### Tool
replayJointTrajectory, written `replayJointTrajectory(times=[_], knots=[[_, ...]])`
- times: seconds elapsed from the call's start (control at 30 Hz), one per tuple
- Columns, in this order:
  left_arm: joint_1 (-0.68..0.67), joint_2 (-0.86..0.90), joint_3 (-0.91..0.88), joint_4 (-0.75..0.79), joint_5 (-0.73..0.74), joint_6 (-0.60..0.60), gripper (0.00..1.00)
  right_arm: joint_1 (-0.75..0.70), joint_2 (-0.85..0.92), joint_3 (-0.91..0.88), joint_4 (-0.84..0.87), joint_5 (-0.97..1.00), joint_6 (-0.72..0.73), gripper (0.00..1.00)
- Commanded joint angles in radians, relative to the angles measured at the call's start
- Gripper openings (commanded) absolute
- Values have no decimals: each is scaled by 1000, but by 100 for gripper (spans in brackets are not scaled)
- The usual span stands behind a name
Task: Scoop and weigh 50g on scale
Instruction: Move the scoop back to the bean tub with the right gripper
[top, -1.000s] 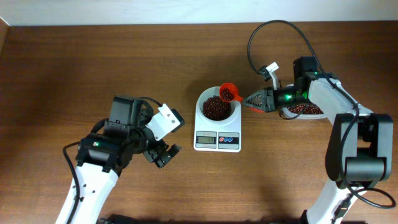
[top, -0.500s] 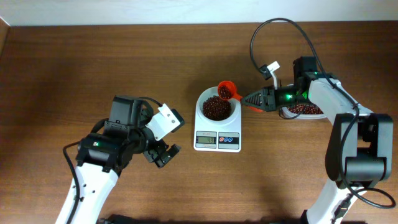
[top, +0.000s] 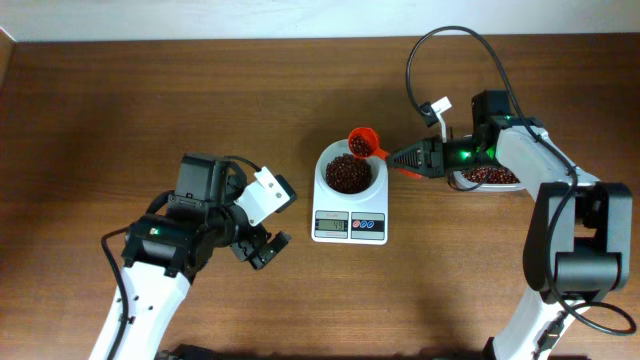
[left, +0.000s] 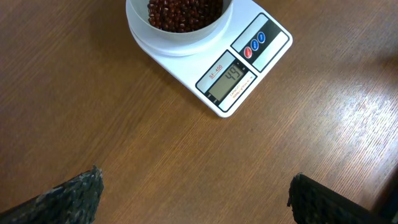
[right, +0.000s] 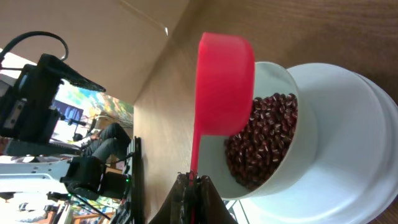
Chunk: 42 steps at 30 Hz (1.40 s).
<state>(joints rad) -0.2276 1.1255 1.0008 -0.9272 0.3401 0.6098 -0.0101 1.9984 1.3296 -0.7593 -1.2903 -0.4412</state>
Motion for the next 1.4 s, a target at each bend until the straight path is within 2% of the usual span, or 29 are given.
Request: replayJointTrajectory(times=[0.0,0.03,0.07,0.1,0.23,0.3,0.33,0.37,0.53,1.2,1.37], knots=[[3,-8,14,1,0,12,99,9,-6,11,7,-27,45,4],[3,-8,14,1,0,12,99,2,-6,11,39,-218,-41,4],[3,-8,14,1,0,12,99,2,-6,11,38,-32,36,4],[3,-8,14,1,0,12,99,3,-6,11,38,11,84,4],[3,-8,14,1,0,12,99,3,-6,11,45,-16,84,4],[3,-8,14,1,0,12,99,3,-6,11,50,-144,41,4],[3,-8,14,1,0,12,99,5,-6,11,44,14,73,4],[3,-8,14,1,0,12,99,5,-6,11,42,67,112,4],[3,-8,14,1,0,12,99,3,-6,11,50,-64,98,4],[3,-8,14,1,0,12,99,1,-6,11,50,-64,99,4],[3,-8,14,1,0,12,99,-37,-6,11,42,-68,109,4]])
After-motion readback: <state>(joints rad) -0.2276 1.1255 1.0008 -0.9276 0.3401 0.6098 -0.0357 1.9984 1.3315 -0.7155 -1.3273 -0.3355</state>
